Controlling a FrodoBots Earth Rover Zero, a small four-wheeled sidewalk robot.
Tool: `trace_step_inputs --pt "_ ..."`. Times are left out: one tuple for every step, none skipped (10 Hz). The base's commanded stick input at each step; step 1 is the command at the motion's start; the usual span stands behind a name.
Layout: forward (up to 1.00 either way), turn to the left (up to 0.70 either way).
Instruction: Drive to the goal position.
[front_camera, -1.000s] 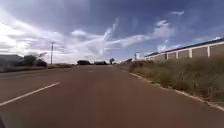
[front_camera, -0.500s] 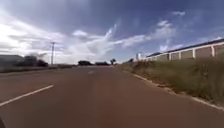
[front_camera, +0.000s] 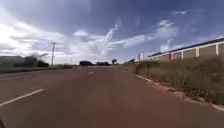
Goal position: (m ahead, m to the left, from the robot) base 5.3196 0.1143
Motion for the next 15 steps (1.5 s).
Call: trace_step_inputs --pt "1.0 0.0" --pt "1.0 0.0" --pt "1.0 0.0" --pt "1.0 0.0" --pt "1.0 0.0" --pt "1.0 0.0" --pt "1.0 0.0" --pt "1.0 0.0" --pt "1.0 0.0" --pt "1.0 0.0" --pt "1.0 0.0" --pt "1.0 0.0" --pt "1.0 0.0" --pt "1.0 0.0" --pt "1.0 0.0"
